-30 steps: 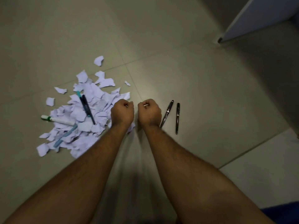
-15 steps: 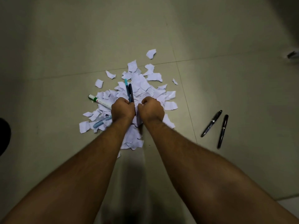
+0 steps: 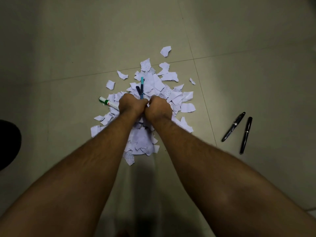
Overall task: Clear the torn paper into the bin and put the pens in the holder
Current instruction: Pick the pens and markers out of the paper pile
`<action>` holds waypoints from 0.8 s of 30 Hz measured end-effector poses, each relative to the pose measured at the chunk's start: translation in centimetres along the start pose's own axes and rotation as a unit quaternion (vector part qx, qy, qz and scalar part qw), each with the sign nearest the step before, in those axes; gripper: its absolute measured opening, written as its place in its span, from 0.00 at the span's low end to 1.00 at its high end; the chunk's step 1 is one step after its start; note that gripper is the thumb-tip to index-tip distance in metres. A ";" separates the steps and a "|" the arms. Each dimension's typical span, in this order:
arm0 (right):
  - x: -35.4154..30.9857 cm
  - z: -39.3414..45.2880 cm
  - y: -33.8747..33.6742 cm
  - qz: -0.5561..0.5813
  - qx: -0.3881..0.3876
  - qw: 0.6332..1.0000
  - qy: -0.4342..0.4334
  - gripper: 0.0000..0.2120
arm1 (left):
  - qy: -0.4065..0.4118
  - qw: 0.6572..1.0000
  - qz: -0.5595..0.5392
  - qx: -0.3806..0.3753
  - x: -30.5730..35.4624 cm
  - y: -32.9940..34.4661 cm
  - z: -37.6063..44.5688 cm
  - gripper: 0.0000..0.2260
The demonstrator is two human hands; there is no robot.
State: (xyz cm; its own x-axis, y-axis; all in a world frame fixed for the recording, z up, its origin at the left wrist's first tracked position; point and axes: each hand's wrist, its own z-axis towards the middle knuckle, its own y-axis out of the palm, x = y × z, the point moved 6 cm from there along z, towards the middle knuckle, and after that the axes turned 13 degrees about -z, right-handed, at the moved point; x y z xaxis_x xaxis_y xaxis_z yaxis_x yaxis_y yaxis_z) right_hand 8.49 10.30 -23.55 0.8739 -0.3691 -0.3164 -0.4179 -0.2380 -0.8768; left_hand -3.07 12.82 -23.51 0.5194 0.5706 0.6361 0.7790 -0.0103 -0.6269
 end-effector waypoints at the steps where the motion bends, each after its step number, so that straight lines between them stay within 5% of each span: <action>1: 0.0 0.0 0.1 0.001 -0.003 1.000 0.004 0.13 | 0.014 1.000 0.003 0.007 0.0 -0.3 0.0 0.20; 6: 1.8 -0.7 -1.0 0.169 0.040 0.982 0.080 0.11 | 0.033 0.997 -0.075 0.009 0.5 -1.4 -0.9 0.14; 11: 7.1 -3.4 -3.5 0.344 0.144 0.904 0.210 0.07 | 0.039 0.982 -0.163 -0.083 4.0 3.1 -4.4 0.11; 19: 23.0 -10.5 -5.2 0.287 0.210 0.859 0.369 0.08 | 0.026 0.947 -0.133 -0.292 6.2 16.4 -15.1 0.09; 24: 29.0 -13.4 -6.1 0.262 0.202 0.850 0.411 0.06 | 0.057 0.940 -0.048 -0.333 7.1 20.7 -20.1 0.09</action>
State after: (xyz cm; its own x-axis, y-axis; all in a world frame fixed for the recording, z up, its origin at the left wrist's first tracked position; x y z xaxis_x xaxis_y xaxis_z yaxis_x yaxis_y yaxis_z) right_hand 33.06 -10.95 -22.54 0.0561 -0.8714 -0.4874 -0.4322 0.4189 -0.7986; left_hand 23.80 0.19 -22.96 0.4402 0.5036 0.7434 0.8512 -0.4975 -0.1671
